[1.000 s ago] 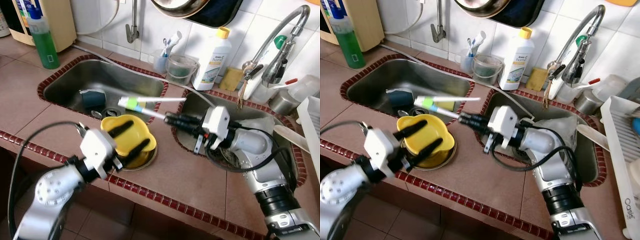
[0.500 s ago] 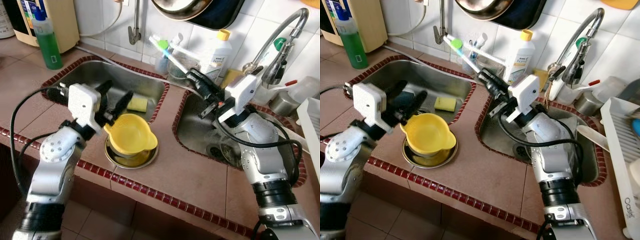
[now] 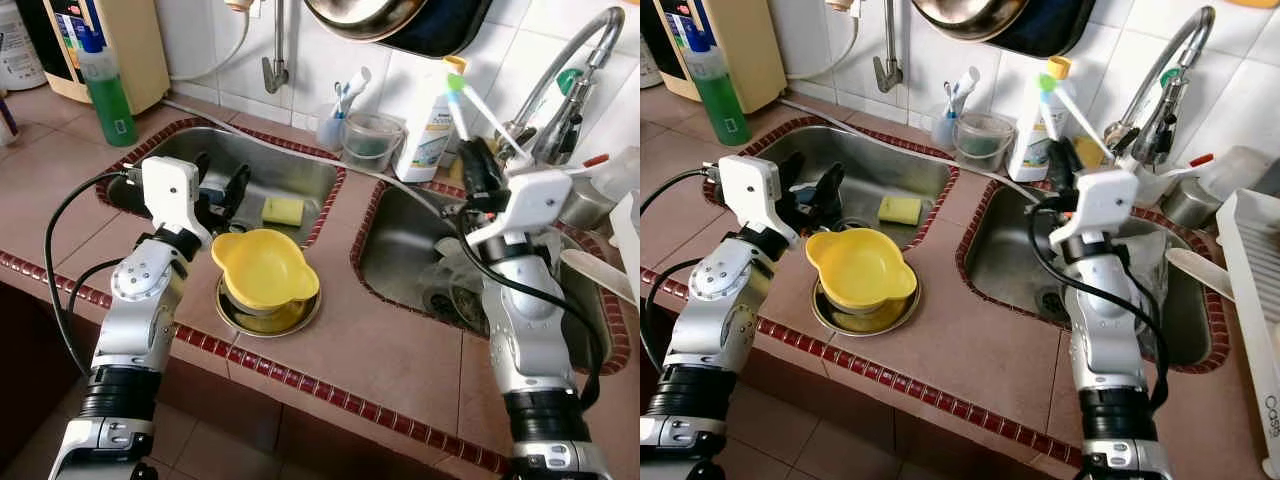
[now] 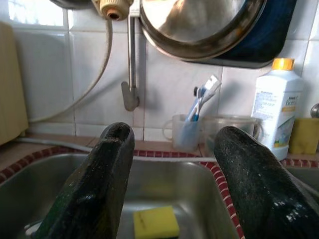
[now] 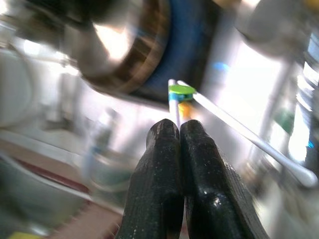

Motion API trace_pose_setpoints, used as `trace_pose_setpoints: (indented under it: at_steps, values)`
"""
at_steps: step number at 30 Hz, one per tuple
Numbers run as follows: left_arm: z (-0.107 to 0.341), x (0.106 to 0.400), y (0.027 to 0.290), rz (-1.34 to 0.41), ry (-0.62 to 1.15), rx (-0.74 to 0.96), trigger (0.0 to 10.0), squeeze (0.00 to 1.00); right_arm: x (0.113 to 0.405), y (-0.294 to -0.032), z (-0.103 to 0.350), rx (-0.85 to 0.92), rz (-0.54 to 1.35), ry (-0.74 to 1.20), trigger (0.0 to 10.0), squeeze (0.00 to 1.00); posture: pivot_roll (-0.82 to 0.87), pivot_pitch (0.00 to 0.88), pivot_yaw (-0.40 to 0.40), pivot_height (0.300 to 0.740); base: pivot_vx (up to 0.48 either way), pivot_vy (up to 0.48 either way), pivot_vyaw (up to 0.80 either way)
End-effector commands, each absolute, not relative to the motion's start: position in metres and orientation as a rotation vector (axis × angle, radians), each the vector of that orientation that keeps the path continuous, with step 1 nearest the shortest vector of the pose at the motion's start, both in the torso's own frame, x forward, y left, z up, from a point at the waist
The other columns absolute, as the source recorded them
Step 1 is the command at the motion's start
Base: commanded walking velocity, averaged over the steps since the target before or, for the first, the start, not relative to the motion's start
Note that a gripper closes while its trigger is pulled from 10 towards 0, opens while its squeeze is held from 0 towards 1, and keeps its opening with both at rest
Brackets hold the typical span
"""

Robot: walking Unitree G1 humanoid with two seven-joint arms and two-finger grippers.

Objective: Kitchen organization

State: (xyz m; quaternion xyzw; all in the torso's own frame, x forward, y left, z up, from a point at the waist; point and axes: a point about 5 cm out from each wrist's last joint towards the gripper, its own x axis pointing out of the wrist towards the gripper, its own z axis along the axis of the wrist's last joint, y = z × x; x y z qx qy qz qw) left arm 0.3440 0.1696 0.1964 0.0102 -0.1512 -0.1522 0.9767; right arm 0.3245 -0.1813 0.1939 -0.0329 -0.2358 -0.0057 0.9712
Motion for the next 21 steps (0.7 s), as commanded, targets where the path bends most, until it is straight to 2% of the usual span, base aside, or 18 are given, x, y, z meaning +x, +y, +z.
trace_pose_setpoints:
  at_steps: [1, 9, 14, 21]
  values:
    - [0.197, 0.345, 0.163, -0.323, -0.316, 0.038, 10.0, 0.0, 0.322, -0.187, 0.184, -0.063, -0.098, -0.429, 10.0, 0.0, 0.08, 0.0, -0.029, 0.74, 0.0, 0.0, 0.0]
    - [0.186, 0.348, 0.158, -0.31, -0.285, -0.002, 10.0, 0.0, 0.314, -0.178, 0.161, -0.032, -0.19, -0.349, 10.0, 0.0, 0.07, 0.0, -0.016, 0.74, 0.0, 0.0, 0.0]
    - [0.18, 0.339, 0.151, -0.303, -0.286, -0.056, 10.0, 0.0, 0.306, -0.165, 0.159, -0.033, -0.167, -0.353, 10.0, 0.0, 0.06, 0.0, -0.01, 0.74, 0.0, 0.0, 0.0]
    - [0.176, 0.324, 0.153, -0.275, -0.271, -0.037, 10.0, 0.0, 0.291, -0.154, 0.152, -0.074, -0.119, -0.347, 10.0, 0.0, 0.06, 0.0, -0.015, 0.74, 0.0, 0.0, 0.0]
